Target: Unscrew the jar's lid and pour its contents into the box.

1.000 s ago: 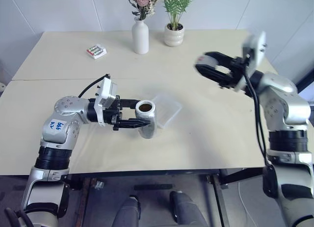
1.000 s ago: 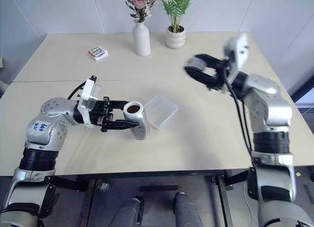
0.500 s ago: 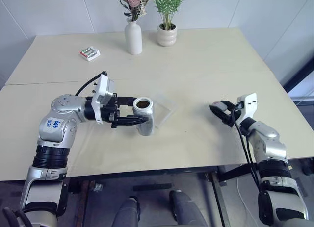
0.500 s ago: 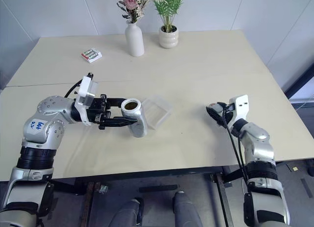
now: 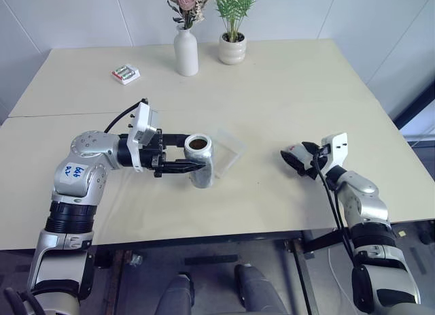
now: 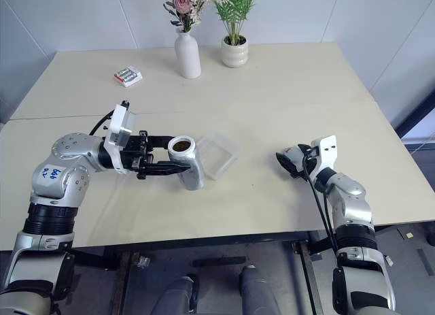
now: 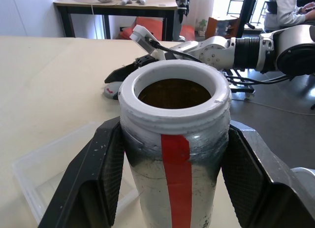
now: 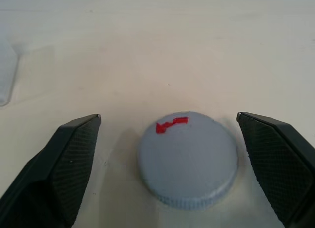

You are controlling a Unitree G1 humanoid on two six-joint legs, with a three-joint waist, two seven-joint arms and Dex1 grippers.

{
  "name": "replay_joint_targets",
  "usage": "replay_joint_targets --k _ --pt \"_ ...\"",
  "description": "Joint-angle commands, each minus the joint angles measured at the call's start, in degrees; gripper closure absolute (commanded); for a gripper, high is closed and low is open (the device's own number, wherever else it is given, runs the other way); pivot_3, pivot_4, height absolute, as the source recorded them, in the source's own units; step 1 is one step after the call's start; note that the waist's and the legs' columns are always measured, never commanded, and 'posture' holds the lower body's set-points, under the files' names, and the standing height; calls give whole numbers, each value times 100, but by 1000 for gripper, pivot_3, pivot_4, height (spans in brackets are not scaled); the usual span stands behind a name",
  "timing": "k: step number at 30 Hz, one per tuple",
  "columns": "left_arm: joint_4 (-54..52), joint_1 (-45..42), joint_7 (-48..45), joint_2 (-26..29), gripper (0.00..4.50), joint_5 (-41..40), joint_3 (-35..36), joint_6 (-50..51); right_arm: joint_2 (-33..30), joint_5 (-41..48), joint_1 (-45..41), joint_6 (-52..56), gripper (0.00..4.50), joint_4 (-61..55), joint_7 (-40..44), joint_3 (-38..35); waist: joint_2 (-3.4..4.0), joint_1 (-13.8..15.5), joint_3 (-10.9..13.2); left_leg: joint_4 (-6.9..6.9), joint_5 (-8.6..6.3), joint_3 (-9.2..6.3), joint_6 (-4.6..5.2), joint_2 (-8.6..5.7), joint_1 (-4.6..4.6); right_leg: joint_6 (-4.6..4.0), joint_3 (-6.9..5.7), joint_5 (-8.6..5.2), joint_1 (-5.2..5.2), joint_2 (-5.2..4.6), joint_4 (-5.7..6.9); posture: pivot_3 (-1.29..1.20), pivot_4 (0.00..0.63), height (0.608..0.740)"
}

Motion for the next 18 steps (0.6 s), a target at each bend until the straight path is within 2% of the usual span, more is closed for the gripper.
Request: replay_joint_targets --k 1,6,9,12,15,18 --pt "-172 -143 75 41 2040 -153 207 -28 -283 200 -83 -32 15 -614 271 -142 0 -1 0 0 0 0 0 0 0 0 0 0 0 0 0 0 150 740" --pt "160 -438 159 295 2040 -25 411 -127 -996 929 -400 1111 15 -2040 1371 55 3 -8 2 1 0 -1 0 1 -2 1 0 0 -3 1 3 0 150 740" --pt "618 -769 284 419 2040 277 393 -411 -1340 1189 -676 1684 15 -2499 1919 282 3 -12 2 5 0 0 0 2 1 1 -1 0 -2 3 6 0 150 740" --pt "1579 -1429 559 419 2040 822 215 -859 -1585 1380 -853 2162 15 -3015 2550 711 2 16 2 5 0 -7 0 5 9 0 -10 0 10 9 -1 0 150 740" --pt "2459 -2024 925 238 2040 1369 -35 -1252 -1585 1298 -933 2314 15 -3204 2727 1043 2 44 2 10 0 -11 0 1 2 4 -13 3 13 5 -11 0 150 740" --pt "2963 -2265 1050 30 2040 1651 -181 -1524 -1530 1117 -886 2197 15 -3254 2705 1249 2 87 2 10 -2 -11 4 -12 -7 15 -14 3 12 -11 -23 0 150 740"
